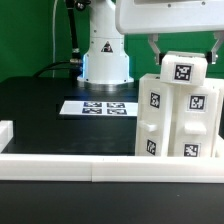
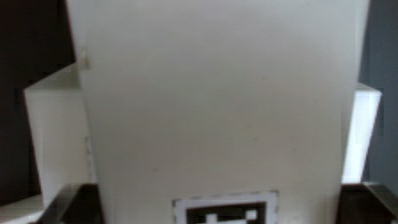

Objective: Assemble cabinet

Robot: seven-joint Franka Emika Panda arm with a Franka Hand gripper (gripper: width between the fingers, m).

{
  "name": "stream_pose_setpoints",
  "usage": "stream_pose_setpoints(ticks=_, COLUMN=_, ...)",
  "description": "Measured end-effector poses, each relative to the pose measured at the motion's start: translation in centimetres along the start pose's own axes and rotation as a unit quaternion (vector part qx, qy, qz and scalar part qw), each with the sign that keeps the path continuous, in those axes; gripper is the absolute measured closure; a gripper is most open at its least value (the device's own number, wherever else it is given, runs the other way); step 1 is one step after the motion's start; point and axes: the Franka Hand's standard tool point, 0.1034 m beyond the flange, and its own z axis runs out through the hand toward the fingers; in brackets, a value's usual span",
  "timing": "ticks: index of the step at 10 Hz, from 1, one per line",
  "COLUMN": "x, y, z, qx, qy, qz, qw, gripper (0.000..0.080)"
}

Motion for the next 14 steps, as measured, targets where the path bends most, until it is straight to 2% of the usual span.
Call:
stream_pose_setpoints(ticks=3, x=-0.01, y=-0.12, z=0.0, qx=0.003, qy=-0.001, qz=0.142, qw=0.99, gripper=0.0241)
stream_pose_setpoints(ticks=5, x=0.12, y=-0.26, z=0.1, qx=0.014, qy=0.011, qz=0.255, qw=0.967, gripper=0.0241)
stream_pose_setpoints(ticks=6, x=0.07, y=-0.27, z=0.13, qx=0.017, qy=0.014, qz=0.326, qw=0.945, gripper=0.0241)
stream_pose_setpoints(ticks=8, x=0.31, y=-0.44, z=0.12, qx=0.031, qy=0.016, qz=0.43, qw=0.902, gripper=0.0241)
stream_pose_setpoints(ticks=10, x=0.53, y=-0.56, z=0.14, qx=0.047, qy=0.013, qz=0.531, qw=0.846, gripper=0.0241)
stream_pose_setpoints(ticks=12, x=0.61, y=-0.7, z=0.17, qx=0.057, qy=0.006, qz=0.615, qw=0.786, gripper=0.0241)
stream_pose_setpoints(ticks=14, x=0.81, y=-0.98, z=0.05, qx=0.067, qy=0.001, qz=0.696, qw=0.715, gripper=0.0241)
